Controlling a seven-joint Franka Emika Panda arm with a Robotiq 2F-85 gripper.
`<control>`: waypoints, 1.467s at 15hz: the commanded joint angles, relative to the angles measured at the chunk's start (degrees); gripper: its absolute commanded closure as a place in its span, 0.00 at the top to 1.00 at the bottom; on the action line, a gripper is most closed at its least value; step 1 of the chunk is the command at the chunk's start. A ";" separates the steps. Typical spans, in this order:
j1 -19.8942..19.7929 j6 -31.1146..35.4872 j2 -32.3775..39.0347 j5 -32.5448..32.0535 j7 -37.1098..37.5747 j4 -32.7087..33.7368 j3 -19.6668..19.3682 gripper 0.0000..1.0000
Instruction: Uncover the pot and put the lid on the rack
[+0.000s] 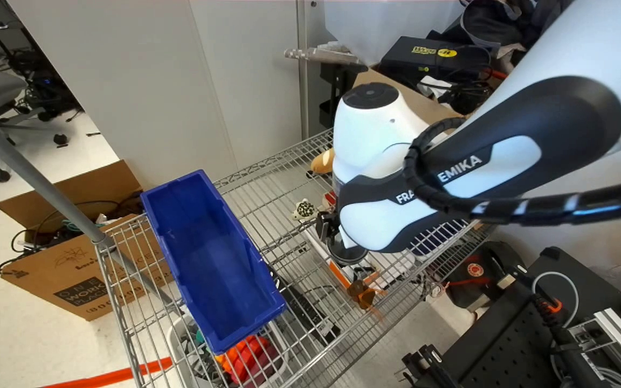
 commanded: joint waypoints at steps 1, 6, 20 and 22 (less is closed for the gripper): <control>2.13 -4.50 3.66 1.90 0.64 6.14 -1.44 1.00; 2.05 -9.13 5.20 3.71 1.18 9.70 -1.35 1.00; 1.89 -12.75 7.32 4.13 2.27 11.10 -1.98 0.62; 1.89 -12.68 7.19 4.19 2.29 11.36 -2.03 0.46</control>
